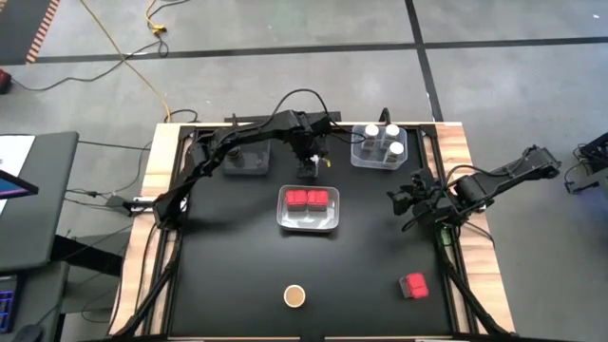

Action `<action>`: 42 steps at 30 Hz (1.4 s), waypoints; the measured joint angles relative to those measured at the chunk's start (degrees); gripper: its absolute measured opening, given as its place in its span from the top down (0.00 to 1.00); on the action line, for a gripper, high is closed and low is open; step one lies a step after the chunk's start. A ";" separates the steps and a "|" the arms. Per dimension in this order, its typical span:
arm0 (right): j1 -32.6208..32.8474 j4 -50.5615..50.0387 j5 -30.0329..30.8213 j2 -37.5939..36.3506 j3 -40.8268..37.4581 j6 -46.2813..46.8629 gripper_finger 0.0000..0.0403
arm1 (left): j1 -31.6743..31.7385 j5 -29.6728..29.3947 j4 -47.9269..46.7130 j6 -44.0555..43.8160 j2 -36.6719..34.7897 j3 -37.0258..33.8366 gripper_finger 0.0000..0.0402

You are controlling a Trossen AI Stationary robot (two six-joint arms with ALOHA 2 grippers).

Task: Sort spices by type
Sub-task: Put the white seasoning bottle into the transparent bin

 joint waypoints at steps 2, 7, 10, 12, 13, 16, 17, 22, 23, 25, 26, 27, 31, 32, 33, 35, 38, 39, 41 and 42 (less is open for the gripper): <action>0.00 -0.01 0.00 0.00 0.00 0.61 0.24 | 0.00 0.00 0.00 0.00 0.00 0.00 0.45; 0.00 -0.04 0.00 0.00 0.00 0.70 0.24 | -0.05 0.00 -0.02 0.52 0.00 0.00 0.45; 0.00 -0.09 0.02 0.00 0.00 0.70 0.24 | -0.12 -0.06 0.00 0.39 0.00 0.00 0.42; 0.00 -0.11 0.02 0.00 0.00 0.70 0.24 | -0.13 -0.85 -0.02 0.15 0.00 0.00 0.39; 0.00 -0.12 0.02 0.00 0.00 0.68 0.24 | -0.13 -1.31 -0.03 0.15 0.00 0.00 0.37; 0.00 -0.11 0.02 0.00 0.00 0.68 0.24 | -0.31 -2.30 -0.02 0.22 0.00 0.00 0.30; 0.00 -0.13 0.02 0.00 0.00 0.68 0.24 | -0.34 -2.46 0.02 0.21 0.00 0.00 0.27; 0.00 -0.11 0.02 0.00 0.00 0.67 0.24 | -0.46 -2.45 -0.62 -2.85 -0.27 0.00 0.23; 0.00 -0.11 0.02 0.00 0.00 0.66 0.24 | -0.47 -2.43 -1.14 -3.09 -0.61 -0.02 0.23; 0.00 -0.11 0.02 0.00 0.00 0.66 0.24 | -0.61 -2.43 -1.72 -3.68 -1.95 -0.02 0.23; 0.00 -0.09 0.02 0.00 0.00 0.66 0.24 | -0.63 -2.45 -1.75 -4.45 -2.80 -0.02 0.23; 0.00 -0.09 0.02 -0.02 0.00 0.62 0.24 | -0.63 -2.43 -1.73 -5.23 -3.79 -0.02 0.23; 0.00 0.09 0.02 0.00 0.00 -1.62 0.24 | -0.75 -2.45 -1.88 -8.63 -8.03 -0.02 0.23; 0.00 0.11 0.02 -0.02 0.00 -2.58 0.24 | -0.81 -2.45 -2.00 -9.85 -9.24 -0.02 0.23; 0.00 0.35 0.02 0.00 0.00 -3.80 0.24 | -0.85 -2.45 -2.35 -11.22 -10.65 -0.02 0.23; 0.00 1.29 0.02 -0.02 0.00 -7.13 0.24 | -1.06 -2.51 -2.90 -13.32 -13.23 0.00 0.23; 0.00 3.37 0.04 -0.02 0.00 -13.41 0.24 | -1.18 -2.60 -6.49 -14.71 -16.40 0.00 0.23; 0.00 4.18 0.04 -0.02 0.00 -16.01 0.24 | -1.18 -2.60 -7.97 -15.16 -17.20 0.00 0.23; 0.00 5.35 0.04 -0.02 0.00 -21.99 0.24 | -1.16 -2.73 -11.63 -16.42 -18.66 0.00 0.23; -0.02 5.70 0.04 -0.02 0.00 -24.90 0.24 | -1.17 -2.50 -13.65 -19.87 -19.25 0.00 0.23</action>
